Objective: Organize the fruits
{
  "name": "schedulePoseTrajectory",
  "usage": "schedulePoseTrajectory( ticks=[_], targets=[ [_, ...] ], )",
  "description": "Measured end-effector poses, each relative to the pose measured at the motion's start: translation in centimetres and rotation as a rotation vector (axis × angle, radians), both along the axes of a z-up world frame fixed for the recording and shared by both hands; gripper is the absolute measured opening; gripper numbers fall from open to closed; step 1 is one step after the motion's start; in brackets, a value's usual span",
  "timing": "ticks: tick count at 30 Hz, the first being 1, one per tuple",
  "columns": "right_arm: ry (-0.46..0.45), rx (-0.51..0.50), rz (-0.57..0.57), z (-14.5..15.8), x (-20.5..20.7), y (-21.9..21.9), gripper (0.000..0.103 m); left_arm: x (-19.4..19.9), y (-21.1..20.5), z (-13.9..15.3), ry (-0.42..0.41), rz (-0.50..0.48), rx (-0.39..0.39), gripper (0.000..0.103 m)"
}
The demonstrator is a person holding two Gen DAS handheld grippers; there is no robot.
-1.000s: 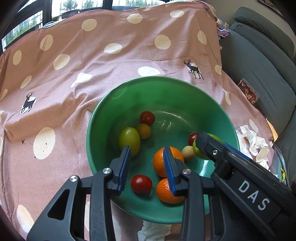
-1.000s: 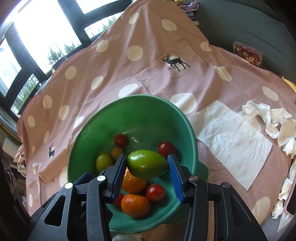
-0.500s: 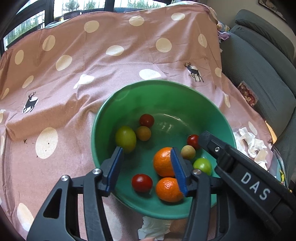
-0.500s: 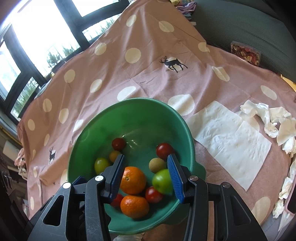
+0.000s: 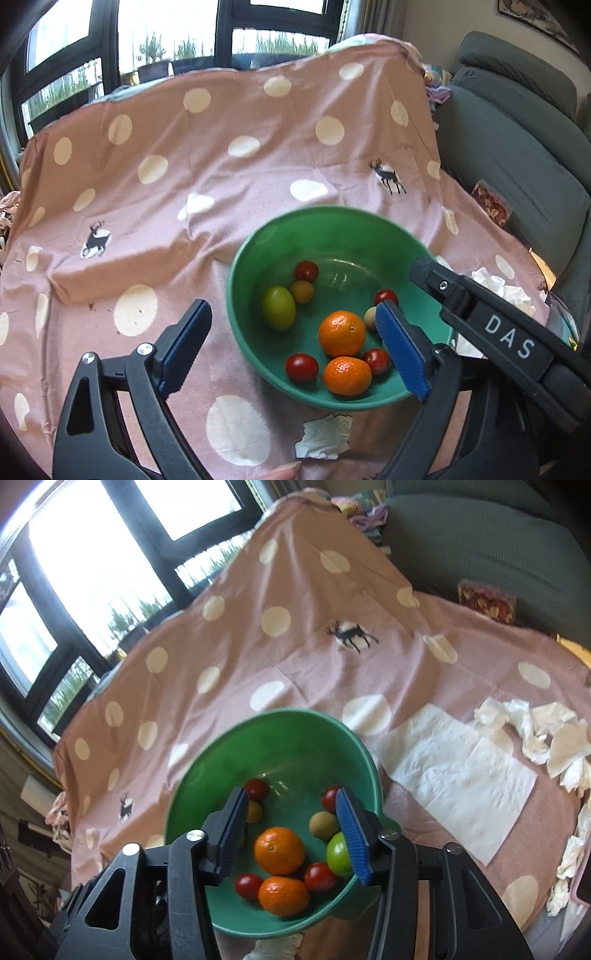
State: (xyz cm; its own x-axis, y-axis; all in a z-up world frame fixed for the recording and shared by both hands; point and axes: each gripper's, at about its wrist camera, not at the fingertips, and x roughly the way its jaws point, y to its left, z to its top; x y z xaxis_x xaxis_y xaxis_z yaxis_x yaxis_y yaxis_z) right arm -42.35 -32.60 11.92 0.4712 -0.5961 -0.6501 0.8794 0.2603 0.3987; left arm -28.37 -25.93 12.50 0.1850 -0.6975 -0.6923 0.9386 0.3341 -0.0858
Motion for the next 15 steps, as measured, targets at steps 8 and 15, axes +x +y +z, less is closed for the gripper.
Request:
schedulePoseTrajectory(
  ticks=[8, 15],
  targets=[
    [0.014, -0.116, 0.024, 2.5, -0.2, 1.9, 0.067, 0.0, 2.2, 1.7, -0.03, 0.044, -0.052, 0.098],
    [0.021, -0.115, 0.039, 2.4, 0.1, 1.9, 0.067, 0.6, 3.0, 1.7, -0.018, 0.072, -0.056, 0.098]
  ],
)
